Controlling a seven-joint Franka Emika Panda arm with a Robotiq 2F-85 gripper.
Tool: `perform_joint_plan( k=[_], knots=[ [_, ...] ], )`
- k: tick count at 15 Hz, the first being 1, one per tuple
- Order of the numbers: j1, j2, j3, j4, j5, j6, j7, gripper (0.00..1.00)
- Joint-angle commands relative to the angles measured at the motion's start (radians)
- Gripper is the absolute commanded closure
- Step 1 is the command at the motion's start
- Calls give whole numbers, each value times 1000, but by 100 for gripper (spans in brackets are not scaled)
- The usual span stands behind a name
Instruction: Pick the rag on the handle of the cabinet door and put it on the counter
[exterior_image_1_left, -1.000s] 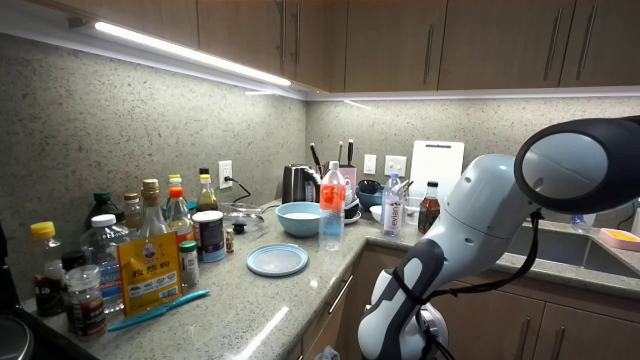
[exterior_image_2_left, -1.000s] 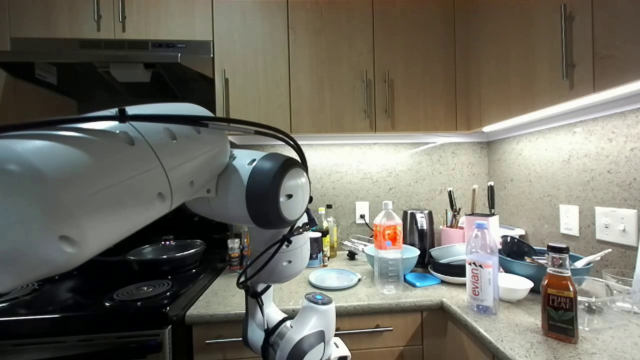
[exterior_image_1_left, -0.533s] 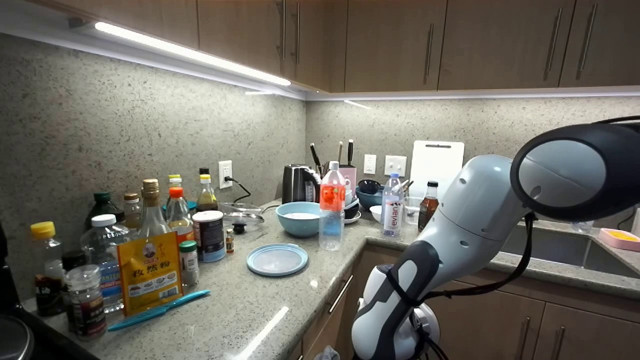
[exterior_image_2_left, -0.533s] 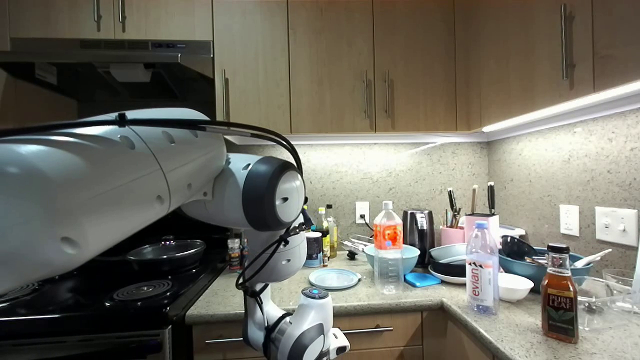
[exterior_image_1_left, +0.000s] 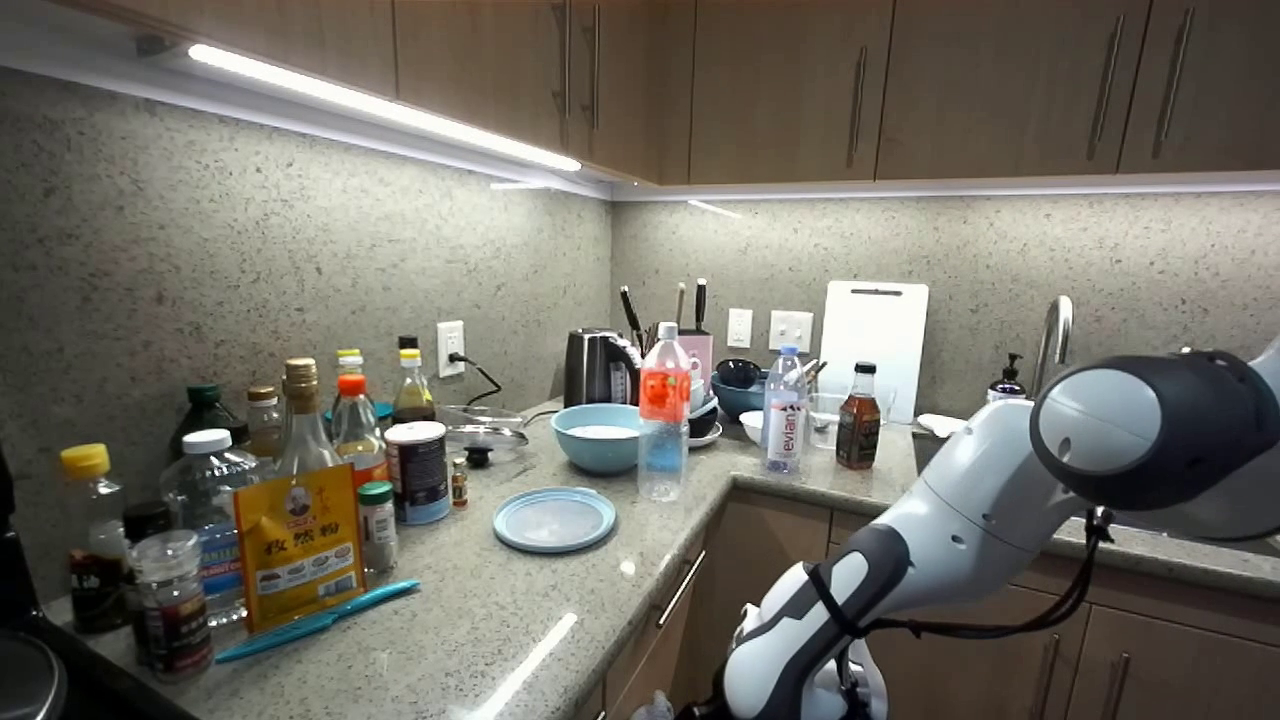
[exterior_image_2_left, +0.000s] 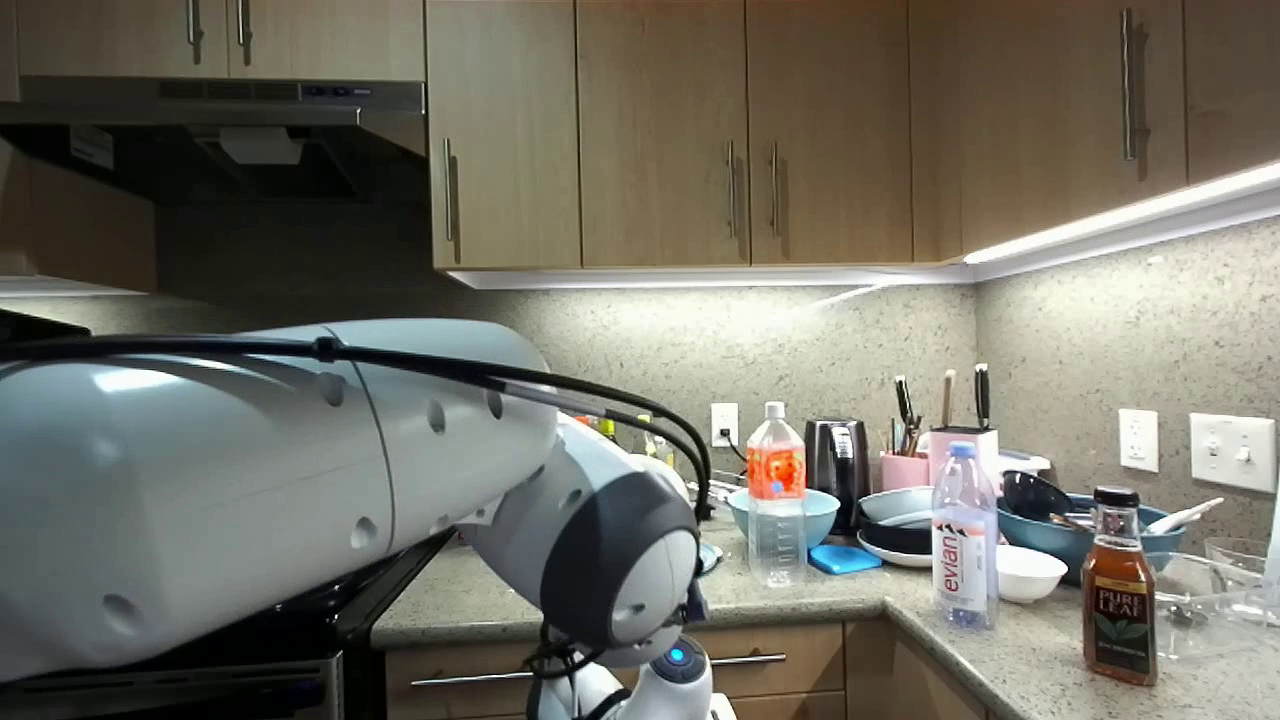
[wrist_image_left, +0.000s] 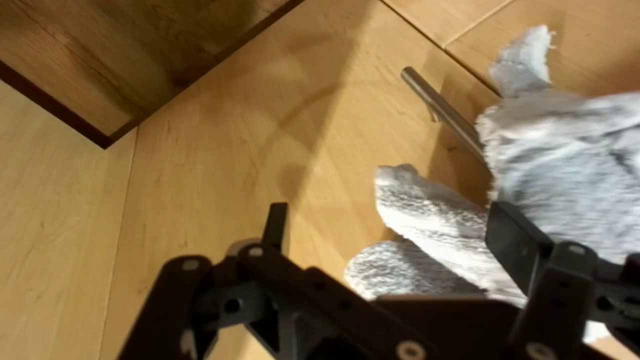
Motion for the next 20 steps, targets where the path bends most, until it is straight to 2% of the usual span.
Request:
perform_joint_plan(
  k=[1,2,5,7,11,16,17,18,20],
  knots=[
    [-38,43,23,33,-49,-2,21,0],
    [-57,63,30,45,-59,-1,18,0],
    [-47,63,24,49,-62,-1,20,0],
    [-65,62,44,37,-75,11,1,0],
    [-237,66,233,-55,-251,72,-148,0],
    [-356,66,326,-136,-386,33,-179,0],
    [-367,66,329,-144,-392,21,-179,0],
    [-308,63,292,-90,-360,32,-136,0],
    [-327,63,300,-109,-370,32,-142,0]
  ],
)
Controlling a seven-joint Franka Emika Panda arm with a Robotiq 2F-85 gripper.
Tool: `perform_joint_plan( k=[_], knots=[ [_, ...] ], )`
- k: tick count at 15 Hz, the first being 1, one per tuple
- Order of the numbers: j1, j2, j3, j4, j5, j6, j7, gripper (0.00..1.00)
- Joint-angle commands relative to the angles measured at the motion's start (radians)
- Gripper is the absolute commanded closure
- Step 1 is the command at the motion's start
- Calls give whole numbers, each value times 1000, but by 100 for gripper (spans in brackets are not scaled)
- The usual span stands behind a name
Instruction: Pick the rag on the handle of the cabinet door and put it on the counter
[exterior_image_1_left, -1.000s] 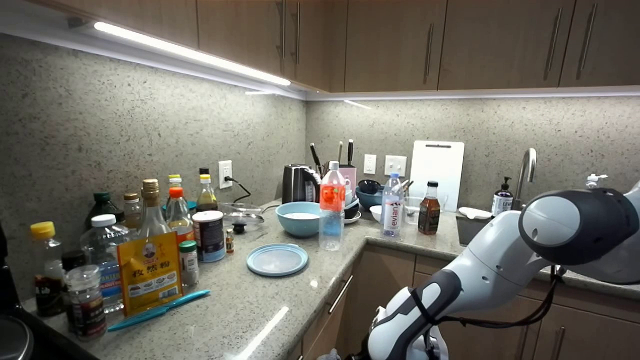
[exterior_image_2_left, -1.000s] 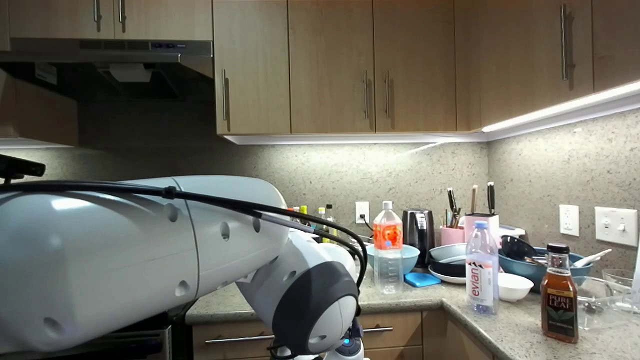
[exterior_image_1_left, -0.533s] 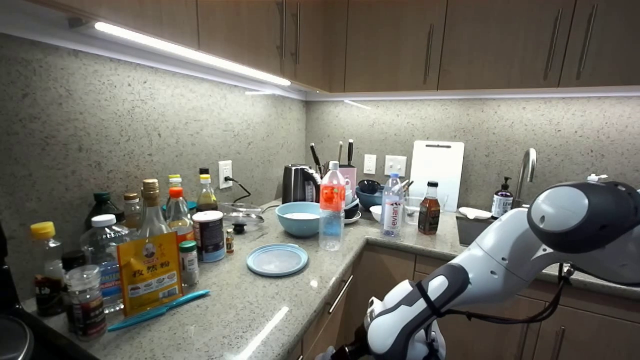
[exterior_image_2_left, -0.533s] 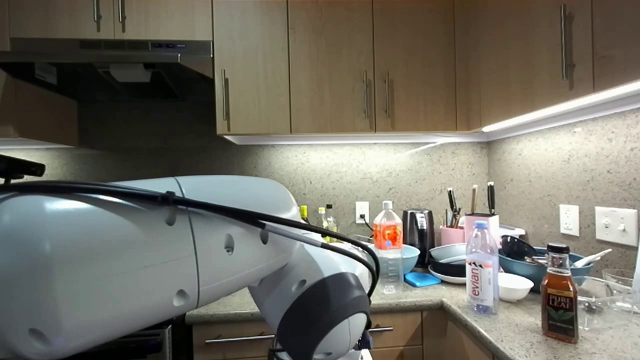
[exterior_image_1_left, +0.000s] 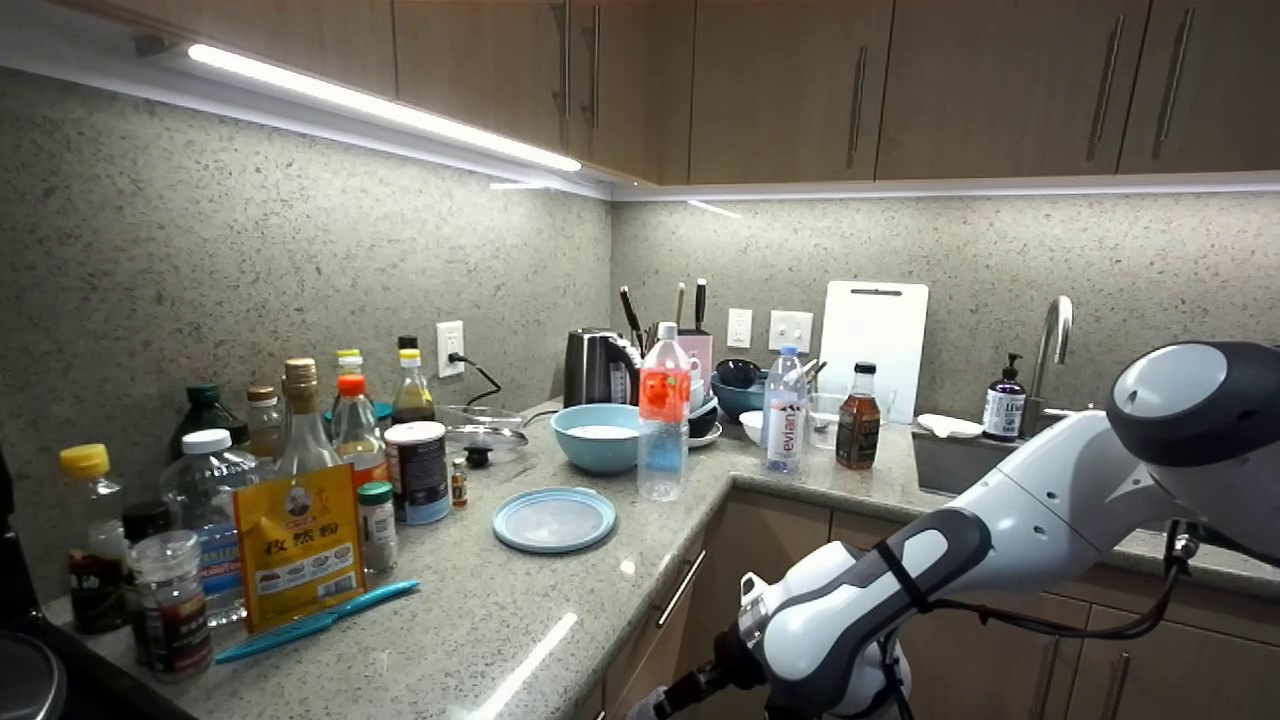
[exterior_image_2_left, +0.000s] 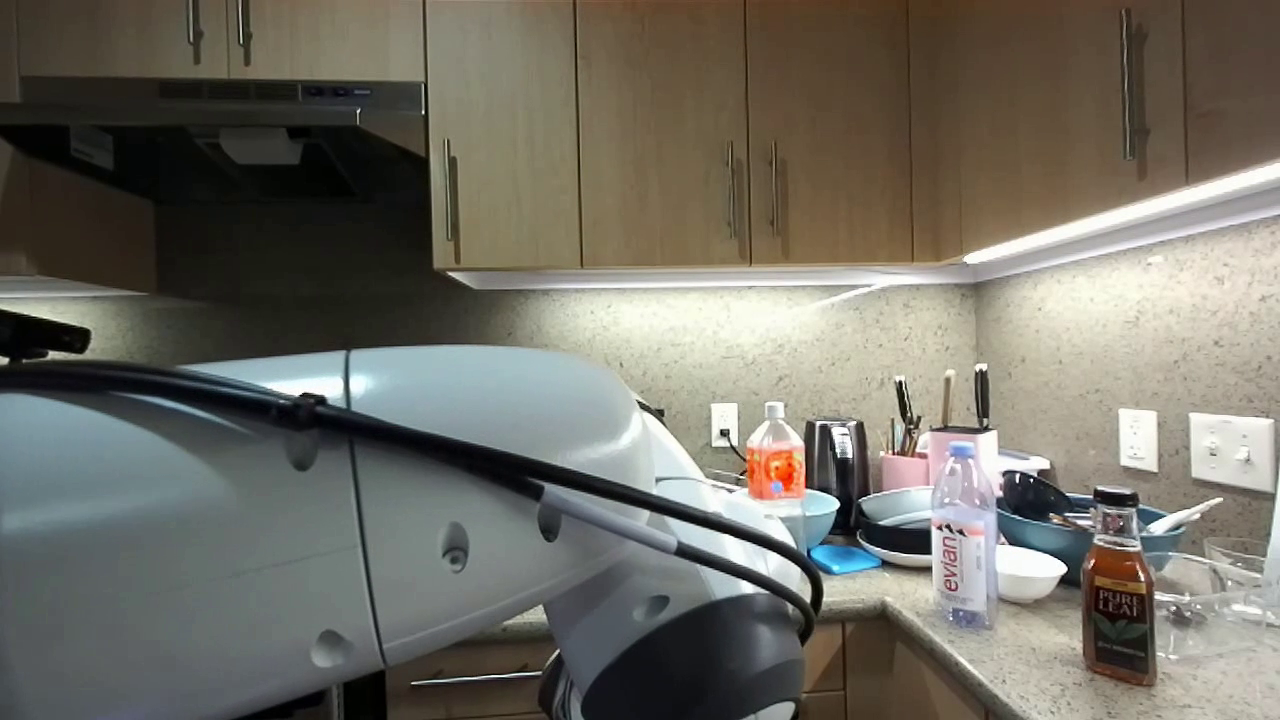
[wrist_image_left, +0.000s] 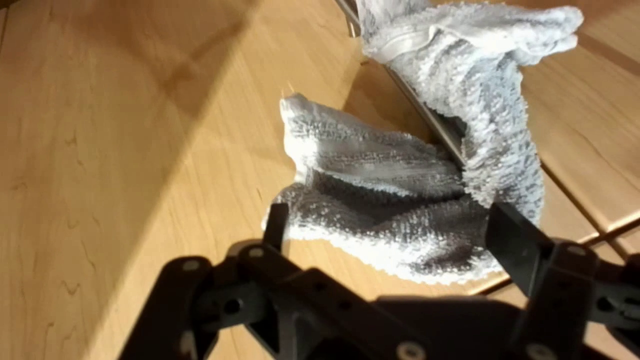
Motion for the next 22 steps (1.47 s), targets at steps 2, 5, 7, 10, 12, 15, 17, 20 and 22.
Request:
perform_joint_plan(
  k=[2,5,7,10,12,15,17,20,22],
  knots=[
    [1,-4,-1,-5,7,3,-3,0],
    [1,-4,1,-6,7,3,-3,0],
    [-19,-1,26,-21,-37,-18,-55,0],
    [-26,0,41,-40,-98,-31,-121,0],
    [-18,0,32,-42,-125,-39,-155,0],
    [-7,0,24,-37,-127,-67,-194,0],
    [-1,1,19,-34,-117,-75,-218,22],
    [-1,1,14,-35,-107,-81,-247,40],
    [-14,1,21,-49,-108,-78,-269,53]
  ],
)
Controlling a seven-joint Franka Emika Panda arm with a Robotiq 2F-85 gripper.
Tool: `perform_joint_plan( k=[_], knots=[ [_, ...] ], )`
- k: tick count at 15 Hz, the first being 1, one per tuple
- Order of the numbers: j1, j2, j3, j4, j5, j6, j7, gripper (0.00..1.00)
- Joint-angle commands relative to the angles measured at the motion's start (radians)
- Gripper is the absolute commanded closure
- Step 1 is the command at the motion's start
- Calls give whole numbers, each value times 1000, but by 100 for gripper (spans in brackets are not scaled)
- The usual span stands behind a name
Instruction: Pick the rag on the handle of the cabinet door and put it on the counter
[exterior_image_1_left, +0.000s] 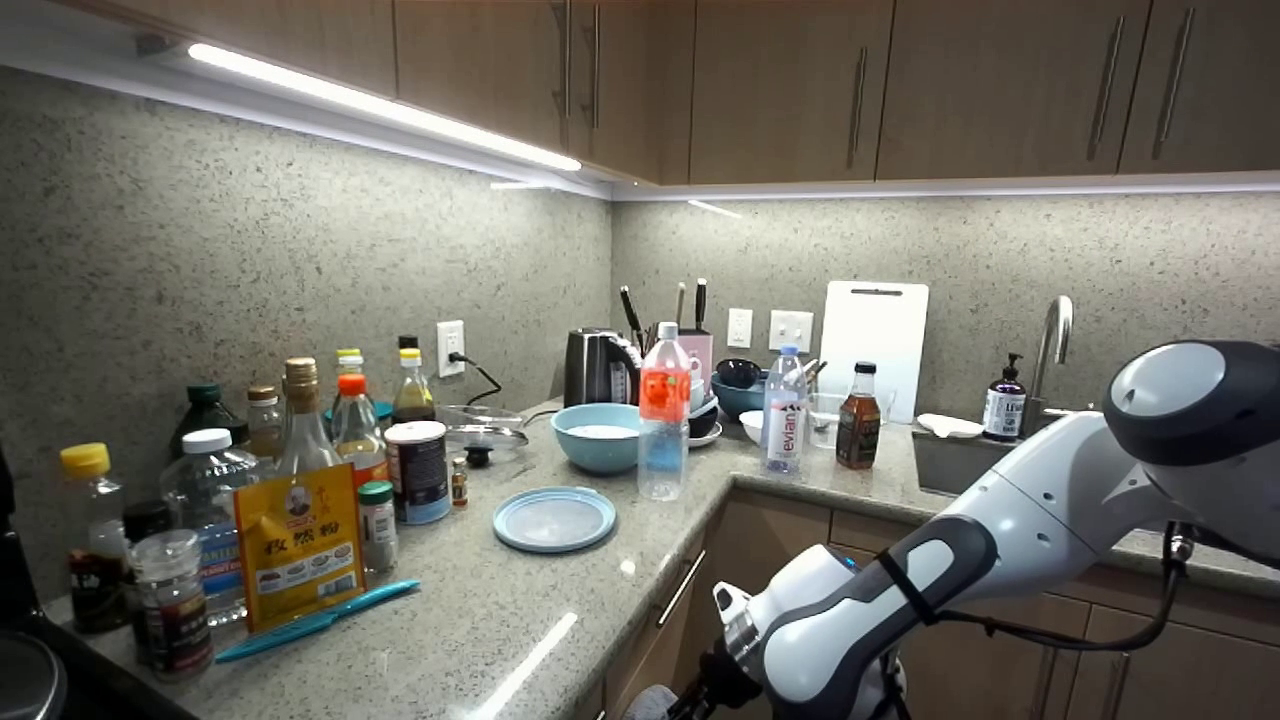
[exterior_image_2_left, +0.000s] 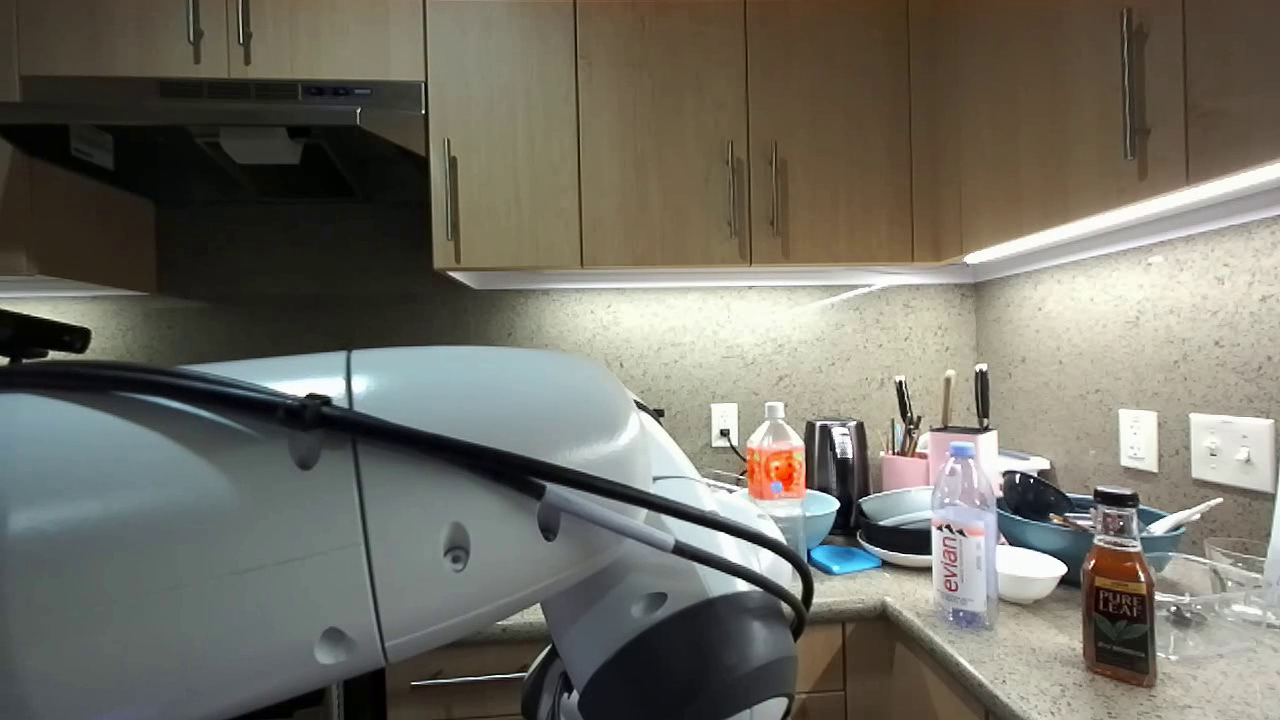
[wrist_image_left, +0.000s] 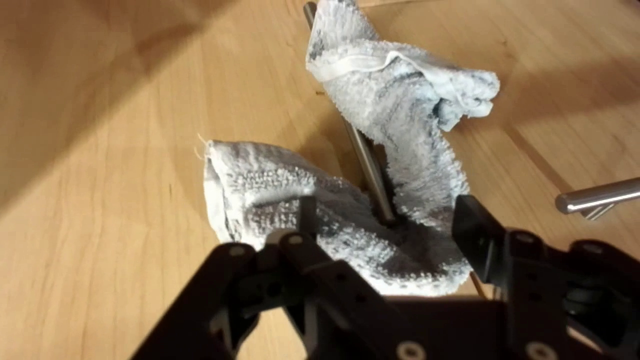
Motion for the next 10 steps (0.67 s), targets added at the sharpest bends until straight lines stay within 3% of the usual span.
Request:
perform_joint_plan(
  k=[1,6,10],
  knots=[
    [-26,0,13,-36,3,2,-72,59],
    [-40,0,21,-63,65,11,-169,93],
    [-46,0,26,-71,103,4,-216,98]
  ],
)
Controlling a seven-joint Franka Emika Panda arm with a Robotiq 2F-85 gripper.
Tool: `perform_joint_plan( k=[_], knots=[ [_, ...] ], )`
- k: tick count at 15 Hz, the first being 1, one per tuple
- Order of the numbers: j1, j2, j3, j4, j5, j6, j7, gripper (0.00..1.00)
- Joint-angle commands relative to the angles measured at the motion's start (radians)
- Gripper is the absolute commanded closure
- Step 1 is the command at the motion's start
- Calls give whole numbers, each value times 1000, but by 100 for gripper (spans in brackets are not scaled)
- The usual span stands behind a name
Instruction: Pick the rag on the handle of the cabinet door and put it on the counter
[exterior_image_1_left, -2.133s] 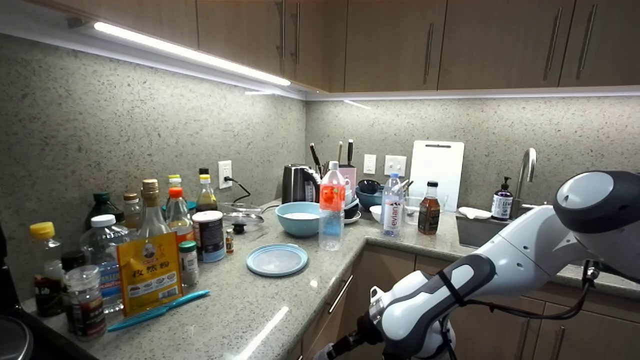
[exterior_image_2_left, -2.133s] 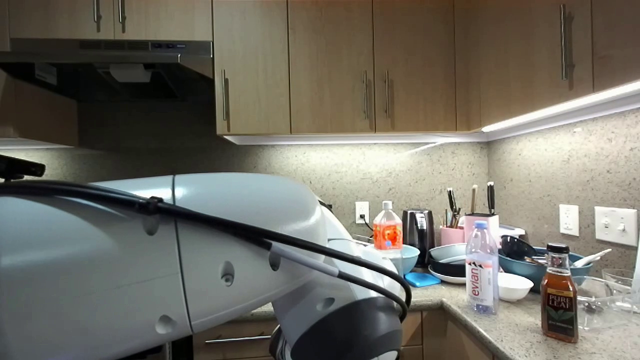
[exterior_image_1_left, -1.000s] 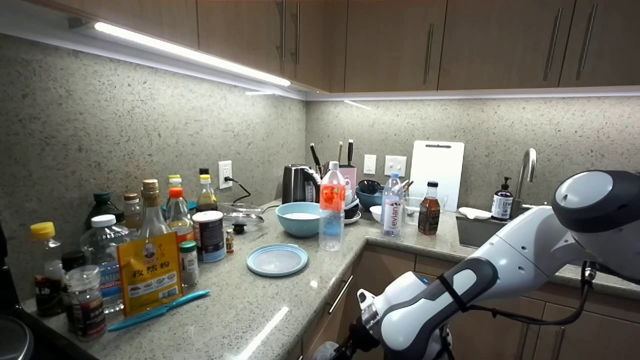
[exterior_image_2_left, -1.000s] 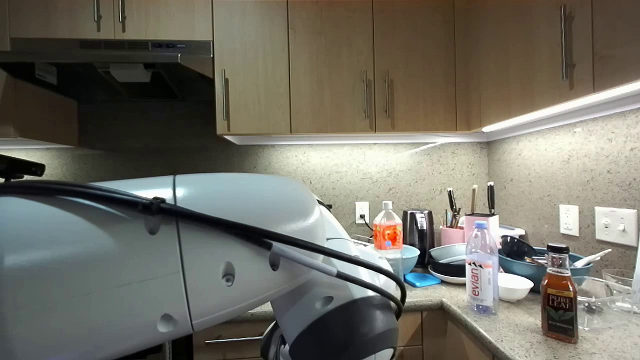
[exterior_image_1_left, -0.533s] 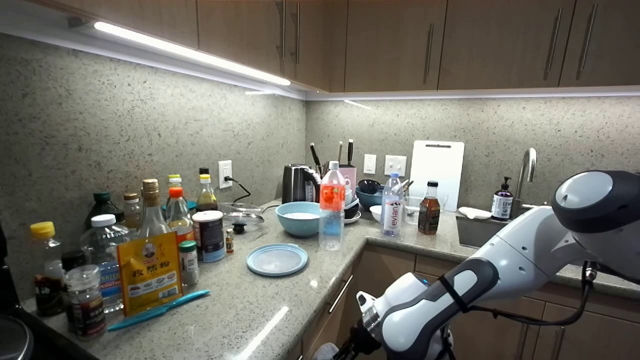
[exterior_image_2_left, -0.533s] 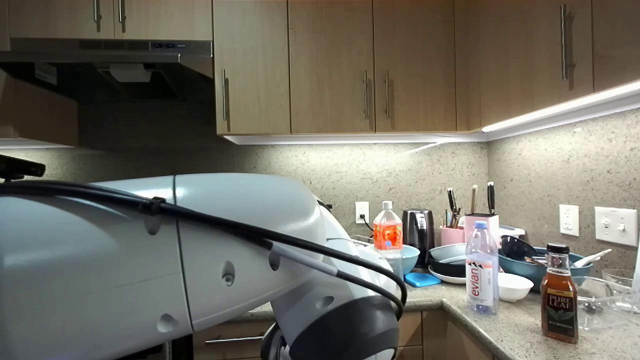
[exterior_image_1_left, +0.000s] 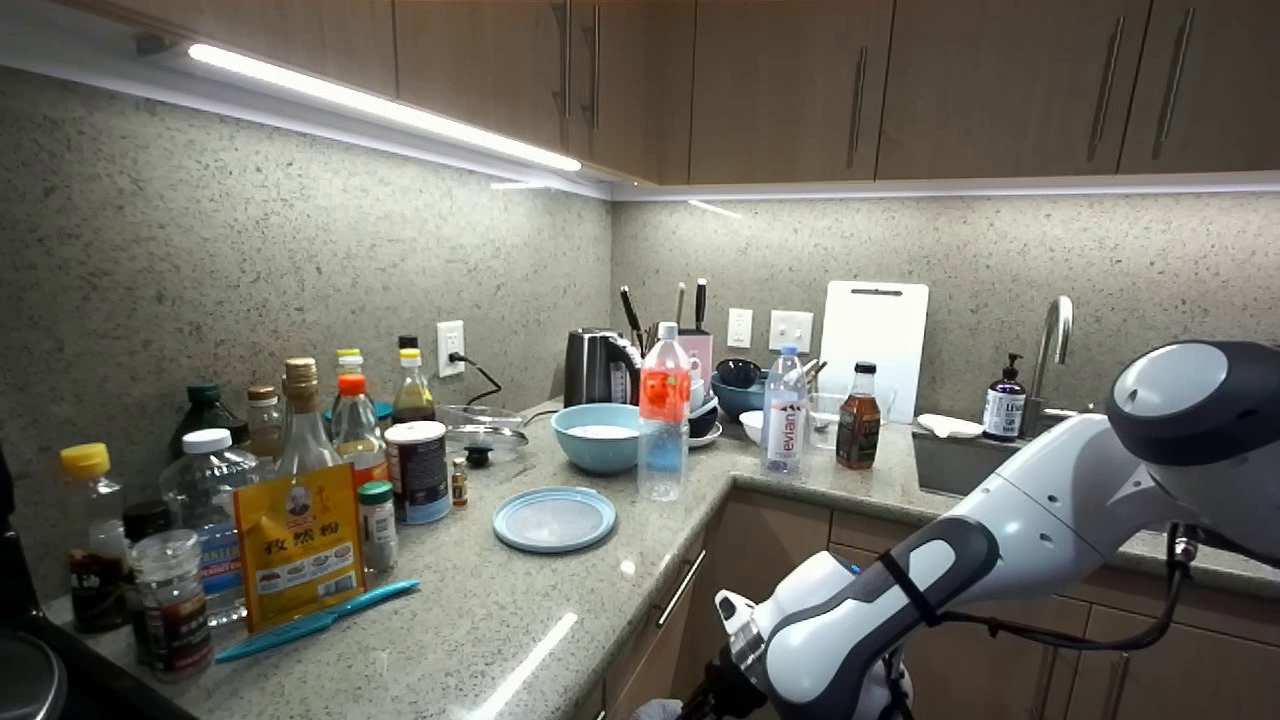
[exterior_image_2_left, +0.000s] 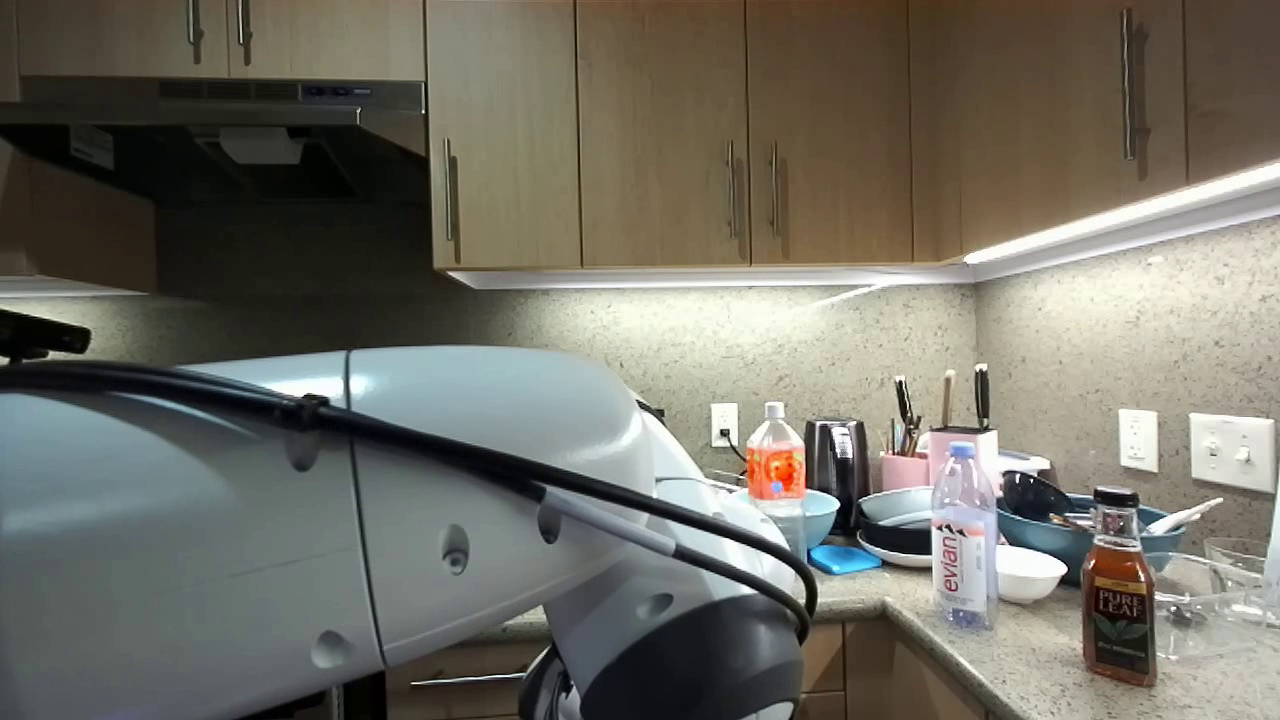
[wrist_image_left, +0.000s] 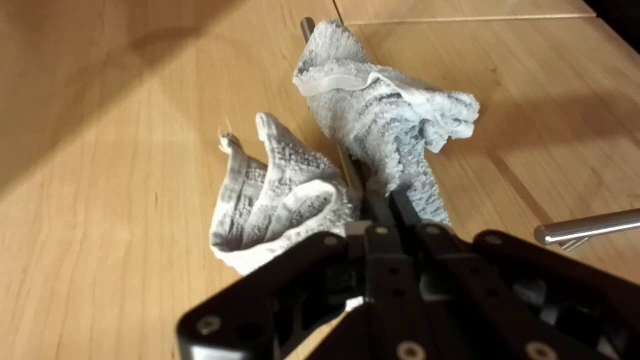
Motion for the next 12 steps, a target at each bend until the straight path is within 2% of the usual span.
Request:
perform_joint_plan(
  k=[1,3,4,6,9,10,12],
  knots=[
    [-35,0,27,-42,63,1,-101,98],
    [-18,0,13,-21,85,-9,-91,95],
    [-11,0,9,-13,98,-11,-89,69],
    [-2,0,2,-1,116,-17,-76,68],
    [5,-3,-8,2,90,-7,-36,51],
    [8,-3,-10,6,90,-8,-36,69],
    [11,-3,-11,7,90,-8,-36,57]
  ],
)
